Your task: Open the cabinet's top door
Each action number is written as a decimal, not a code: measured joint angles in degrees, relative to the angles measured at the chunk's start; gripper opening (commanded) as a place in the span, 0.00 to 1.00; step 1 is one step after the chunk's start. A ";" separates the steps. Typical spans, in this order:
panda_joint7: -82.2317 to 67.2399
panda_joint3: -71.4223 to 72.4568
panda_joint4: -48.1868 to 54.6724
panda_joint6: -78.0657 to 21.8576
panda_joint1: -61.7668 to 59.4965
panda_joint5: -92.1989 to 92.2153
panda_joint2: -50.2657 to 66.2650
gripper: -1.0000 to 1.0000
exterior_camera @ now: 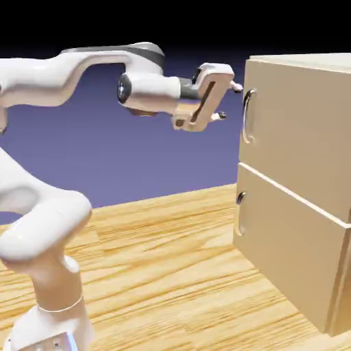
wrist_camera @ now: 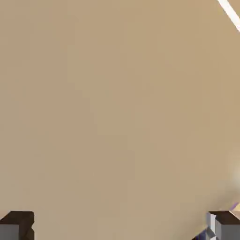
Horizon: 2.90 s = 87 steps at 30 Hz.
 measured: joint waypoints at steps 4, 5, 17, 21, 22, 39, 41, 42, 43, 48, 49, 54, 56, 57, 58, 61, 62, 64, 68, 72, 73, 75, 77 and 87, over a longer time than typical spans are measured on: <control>4.20 4.18 1.99 -0.41 -3.78 9.97 -1.55 0.50; 5.25 5.23 2.49 -0.51 -4.73 12.46 -1.94 0.50; 17.87 17.79 8.47 -1.74 -16.09 42.37 -6.61 0.50; 19.67 20.77 11.03 -2.10 -19.88 46.72 -6.82 0.50; 19.68 21.84 12.54 -2.26 -21.81 46.82 -6.42 0.50; 11.38 6.97 -1.62 -14.32 -3.00 40.26 2.05 0.00; 12.70 3.15 -5.14 -16.72 1.15 36.90 1.34 0.00; 13.45 1.14 -6.98 -18.00 3.22 35.07 0.84 0.00; 14.25 -0.94 -8.84 -19.32 5.27 33.14 0.23 0.00; 18.52 -11.32 -17.55 -26.20 13.86 22.39 -3.92 0.00; 19.37 -13.40 -19.14 -27.62 15.21 20.09 -4.91 0.00; 23.40 -23.78 -25.99 -35.05 19.84 7.79 -10.06 0.00; 24.78 -27.87 -28.11 -38.11 20.67 3.01 -11.92 0.00; 25.40 -29.91 -29.02 -39.67 20.90 0.50 -12.78 0.00; 25.97 -31.95 -29.84 -41.24 21.02 -1.98 -13.57 0.00; 27.38 -38.11 -31.74 -46.11 20.76 -9.45 -15.44 0.00; 27.73 -40.18 -32.18 -47.79 20.51 -11.93 -15.87 0.00; 28.26 -44.34 -32.78 -51.19 19.82 -16.85 -16.40 0.00; 28.60 -52.64 -32.82 -58.17 18.09 -26.42 -15.99 0.00; 28.01 -60.95 -31.28 -65.43 16.57 -35.66 -13.53 0.00; 27.73 -63.03 -30.63 -67.30 16.32 -37.91 -12.59 0.00; 27.02 -67.18 -28.98 -71.10 16.06 -42.35 -10.34 0.00; 26.13 -71.33 -26.84 -75.02 16.20 -46.65 -7.61 0.00; 19.64 -91.94 -9.25 -96.37 24.47 -63.77 10.83 0.00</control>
